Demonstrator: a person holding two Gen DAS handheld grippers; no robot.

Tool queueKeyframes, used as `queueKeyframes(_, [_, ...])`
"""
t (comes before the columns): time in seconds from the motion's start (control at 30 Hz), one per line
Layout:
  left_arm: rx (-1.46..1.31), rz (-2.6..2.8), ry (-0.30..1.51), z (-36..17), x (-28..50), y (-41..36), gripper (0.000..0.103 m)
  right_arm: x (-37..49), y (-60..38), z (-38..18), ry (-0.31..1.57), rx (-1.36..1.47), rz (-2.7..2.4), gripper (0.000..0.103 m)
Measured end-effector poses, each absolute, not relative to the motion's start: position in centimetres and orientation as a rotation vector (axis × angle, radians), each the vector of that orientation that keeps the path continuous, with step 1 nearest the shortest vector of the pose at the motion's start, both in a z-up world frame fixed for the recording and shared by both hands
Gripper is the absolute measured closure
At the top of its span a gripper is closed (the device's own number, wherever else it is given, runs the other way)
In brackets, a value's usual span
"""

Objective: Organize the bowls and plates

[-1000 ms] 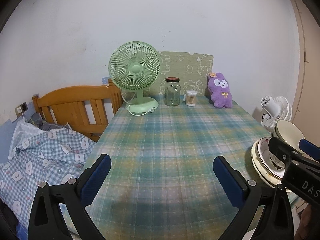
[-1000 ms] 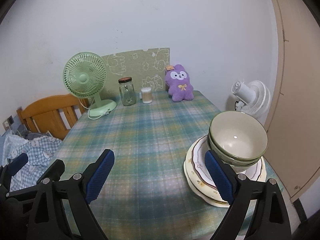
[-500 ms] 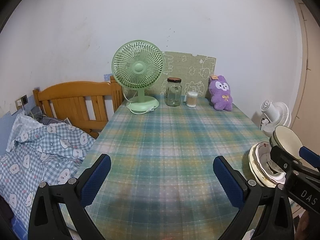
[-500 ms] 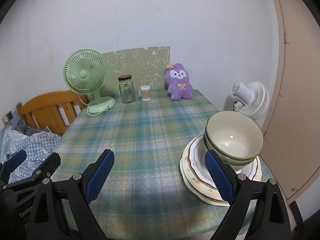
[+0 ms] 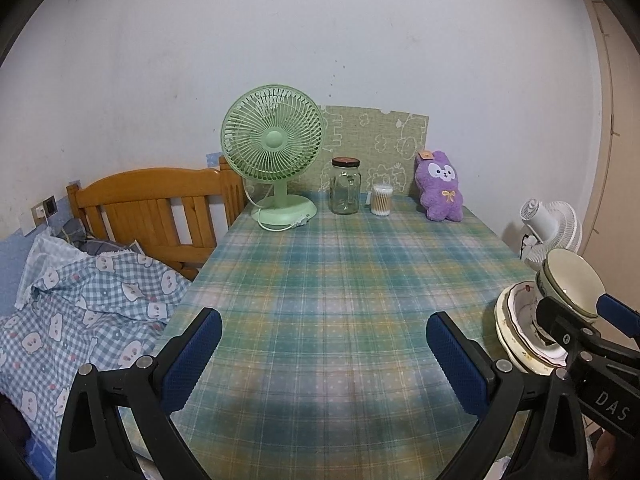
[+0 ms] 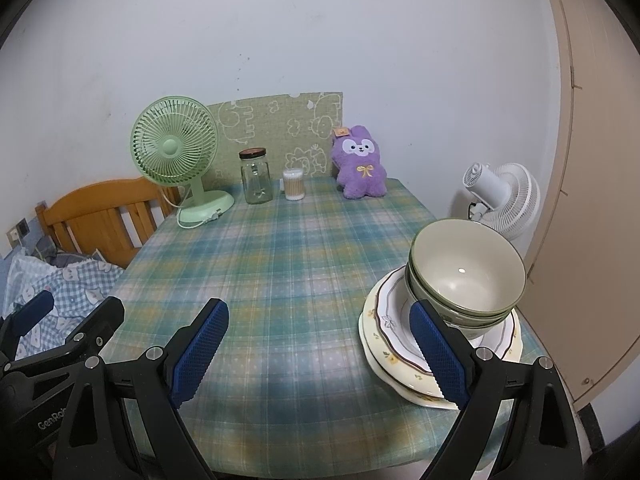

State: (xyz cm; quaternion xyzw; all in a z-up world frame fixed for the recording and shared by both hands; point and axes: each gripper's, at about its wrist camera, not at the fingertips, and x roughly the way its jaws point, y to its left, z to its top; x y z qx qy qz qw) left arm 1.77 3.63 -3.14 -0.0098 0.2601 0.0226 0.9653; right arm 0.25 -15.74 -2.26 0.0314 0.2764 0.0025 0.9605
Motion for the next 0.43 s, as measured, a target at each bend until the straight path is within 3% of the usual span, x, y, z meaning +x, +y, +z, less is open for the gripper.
queueKeyframes(0.43, [-0.008, 0.034, 0.522, -3.24, 1.98, 3.27, 0.0, 0.06, -15.95, -2.39, 0.576, 0.07, -0.009, 0.009])
